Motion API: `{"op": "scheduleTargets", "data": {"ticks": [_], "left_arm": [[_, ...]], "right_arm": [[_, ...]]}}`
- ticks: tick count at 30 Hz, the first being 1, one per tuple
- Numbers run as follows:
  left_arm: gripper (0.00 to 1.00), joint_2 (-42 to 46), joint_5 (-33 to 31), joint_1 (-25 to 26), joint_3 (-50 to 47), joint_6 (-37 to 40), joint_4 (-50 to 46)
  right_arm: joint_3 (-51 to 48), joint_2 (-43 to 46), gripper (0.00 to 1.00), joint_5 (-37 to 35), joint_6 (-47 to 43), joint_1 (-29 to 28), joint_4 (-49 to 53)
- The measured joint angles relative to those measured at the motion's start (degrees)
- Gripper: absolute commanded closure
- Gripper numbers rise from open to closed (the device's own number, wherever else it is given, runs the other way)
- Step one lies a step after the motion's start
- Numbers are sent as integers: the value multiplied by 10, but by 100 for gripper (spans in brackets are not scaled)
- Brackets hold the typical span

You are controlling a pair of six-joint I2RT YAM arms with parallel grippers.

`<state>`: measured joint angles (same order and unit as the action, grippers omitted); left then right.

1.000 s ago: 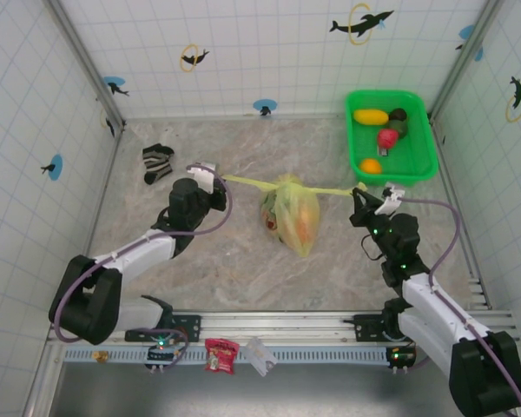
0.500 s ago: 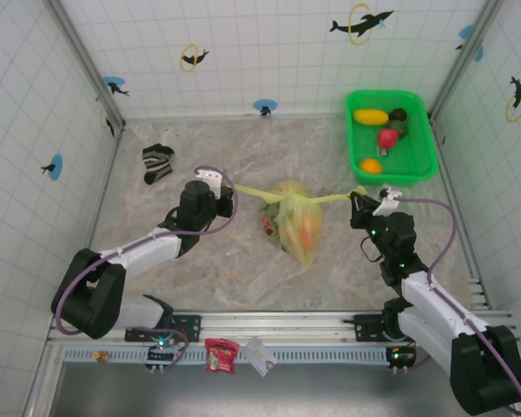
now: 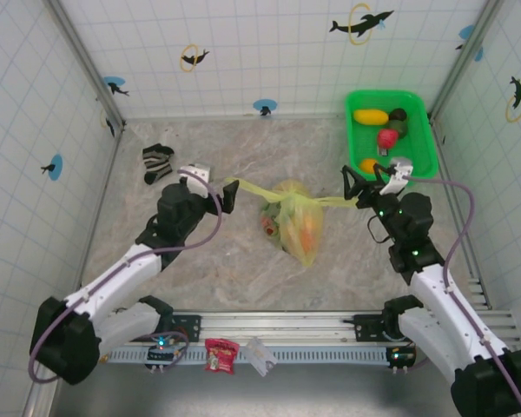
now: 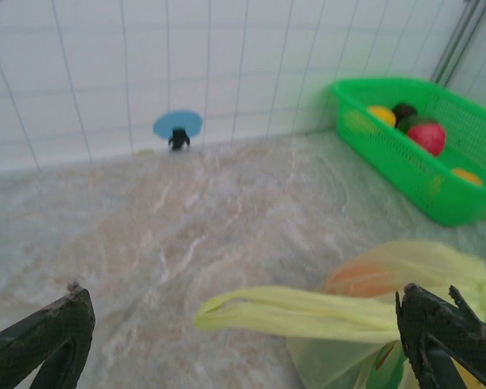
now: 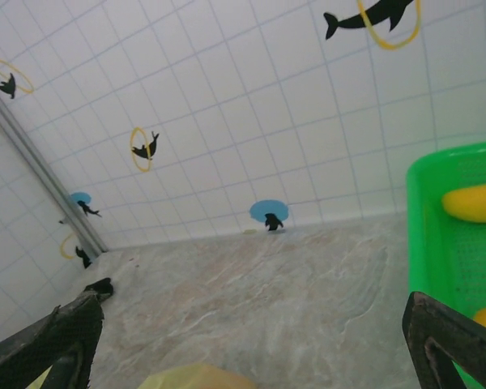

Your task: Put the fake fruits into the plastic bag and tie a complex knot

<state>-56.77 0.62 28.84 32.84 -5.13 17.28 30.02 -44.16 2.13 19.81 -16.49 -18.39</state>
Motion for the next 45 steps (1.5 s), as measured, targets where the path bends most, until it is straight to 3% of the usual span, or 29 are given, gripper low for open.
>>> {"op": "scheduleTargets", "data": {"ticks": [4,8,13,17,21,27,34,37,41,45], "left_arm": [[2,72,-56,0,-52,37,32],[2,68,-138,-15,-106,75,81],[2,-29,-169,-96,-125,79,121],[2,-52,-174,-158,-187,59,175],[2,-75,-166,-231,-242,34,191],[2,-133,-138,-310,-308,-4,251],[2,-204,-75,-320,-325,-7,485],[2,-280,-39,-320,-325,1,556],[2,-302,-21,-320,-325,6,552],[2,-302,-16,-320,-325,7,550]], "right_arm": [[-6,35,2,-69,-47,7,38],[-59,73,2,-105,-114,25,50],[-72,14,2,-126,-170,31,49],[-114,-36,2,-141,-206,40,41],[-163,-90,2,-145,-198,85,26],[-281,-160,2,-141,-152,157,-101],[-298,-257,2,-108,-144,170,-388],[-298,-306,2,-75,-144,173,-438],[-298,-419,2,-53,-144,169,-531],[-298,-436,2,-50,-149,159,-523]]}}
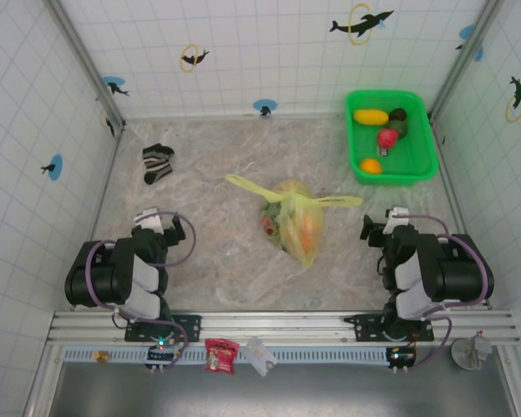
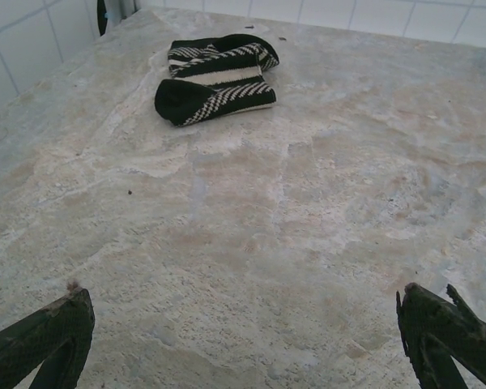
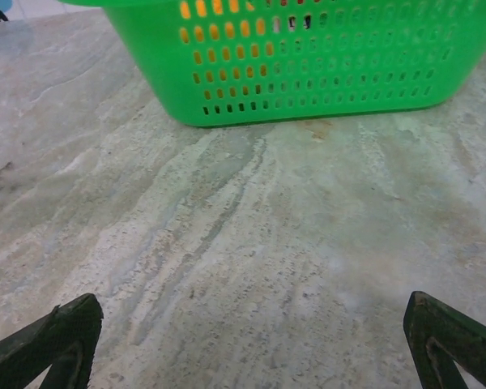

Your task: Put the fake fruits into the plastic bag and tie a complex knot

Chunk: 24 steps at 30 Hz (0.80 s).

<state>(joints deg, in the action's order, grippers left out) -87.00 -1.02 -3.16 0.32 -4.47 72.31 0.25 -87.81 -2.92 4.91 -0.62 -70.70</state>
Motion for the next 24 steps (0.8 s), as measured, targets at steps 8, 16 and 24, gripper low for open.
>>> {"op": "scheduleTargets", "data": {"ticks": [8,16,24], "left_arm": [[2,0,2,1,0,1,-1],[2,0,2,1,0,1,-3],[2,0,4,3,0,2,-3]], "right_arm": [[0,2,2,-21,-5,-13,0],[0,2,2,-28,-5,-12,2],[0,2,2,-31,-5,-13,2]]}}
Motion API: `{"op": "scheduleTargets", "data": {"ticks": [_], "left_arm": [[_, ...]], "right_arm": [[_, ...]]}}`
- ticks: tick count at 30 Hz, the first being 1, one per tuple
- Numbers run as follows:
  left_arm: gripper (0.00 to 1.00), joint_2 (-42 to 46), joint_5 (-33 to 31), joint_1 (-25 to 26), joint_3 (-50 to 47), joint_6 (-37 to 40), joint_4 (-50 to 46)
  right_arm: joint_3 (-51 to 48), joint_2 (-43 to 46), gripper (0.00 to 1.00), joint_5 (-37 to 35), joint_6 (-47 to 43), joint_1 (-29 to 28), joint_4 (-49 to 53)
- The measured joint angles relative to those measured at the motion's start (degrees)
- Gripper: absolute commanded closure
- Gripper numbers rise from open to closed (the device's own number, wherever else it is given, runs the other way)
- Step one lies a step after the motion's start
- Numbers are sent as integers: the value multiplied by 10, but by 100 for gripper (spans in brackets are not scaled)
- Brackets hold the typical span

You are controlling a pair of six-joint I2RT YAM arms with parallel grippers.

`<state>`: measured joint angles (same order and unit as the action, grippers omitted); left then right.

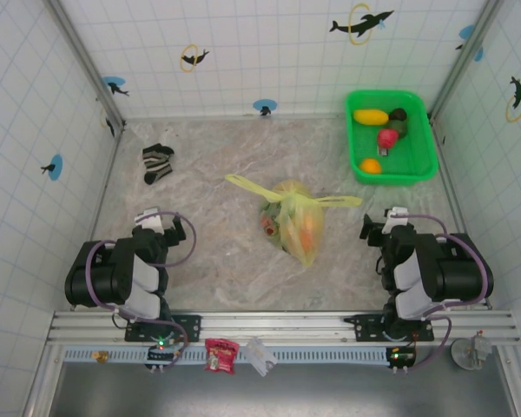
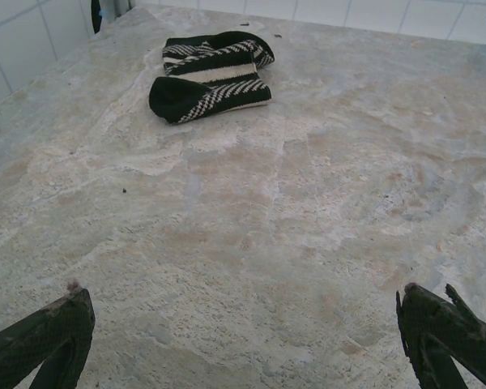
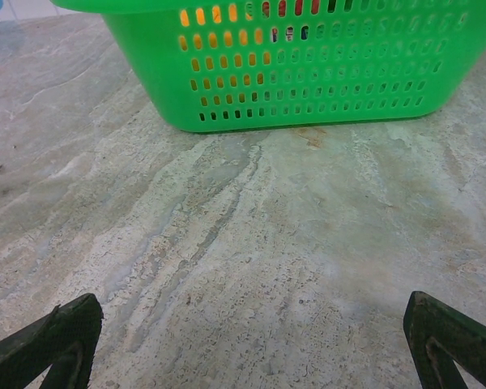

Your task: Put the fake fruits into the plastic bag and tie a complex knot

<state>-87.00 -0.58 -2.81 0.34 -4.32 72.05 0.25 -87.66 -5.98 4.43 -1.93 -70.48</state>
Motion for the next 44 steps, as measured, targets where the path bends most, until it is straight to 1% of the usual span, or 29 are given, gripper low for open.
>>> {"op": "scheduleTargets", "data": {"ticks": [3,12,44], "left_arm": [[2,0,-1,6,0,0,0],[2,0,-33,9,0,0,0],[2,0,-40,13,0,0,0]], "right_arm": [[0,0,2,-1,0,-1,0],[0,0,2,0,0,-1,0],[0,0,2,0,0,0,0]]}}
